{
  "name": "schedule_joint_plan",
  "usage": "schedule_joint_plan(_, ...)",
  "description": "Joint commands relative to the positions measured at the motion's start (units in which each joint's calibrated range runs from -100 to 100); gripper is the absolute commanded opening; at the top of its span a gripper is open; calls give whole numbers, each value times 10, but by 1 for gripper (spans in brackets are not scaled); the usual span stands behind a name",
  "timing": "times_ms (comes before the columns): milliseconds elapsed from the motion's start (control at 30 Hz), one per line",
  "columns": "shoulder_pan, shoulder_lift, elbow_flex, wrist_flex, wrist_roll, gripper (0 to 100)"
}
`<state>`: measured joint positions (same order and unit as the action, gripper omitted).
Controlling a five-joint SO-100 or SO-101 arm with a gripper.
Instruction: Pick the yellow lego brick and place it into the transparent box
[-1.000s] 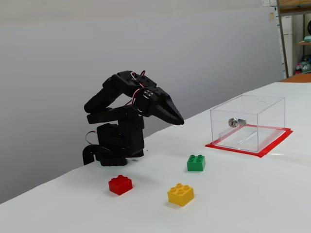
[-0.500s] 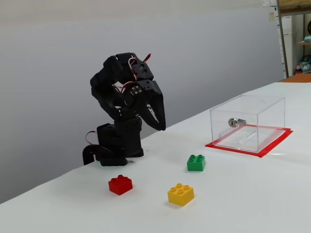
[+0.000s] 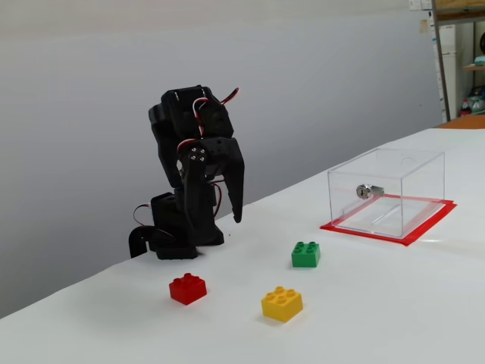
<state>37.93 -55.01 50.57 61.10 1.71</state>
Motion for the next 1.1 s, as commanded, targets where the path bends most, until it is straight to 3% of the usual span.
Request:
schedule_joint_plan(0,6,35,-50,-26,2,25)
schedule_joint_plan(533,4,304,-244,-30,4,26)
schedule_joint_plan(1067,0,472,-390,-30,154,26)
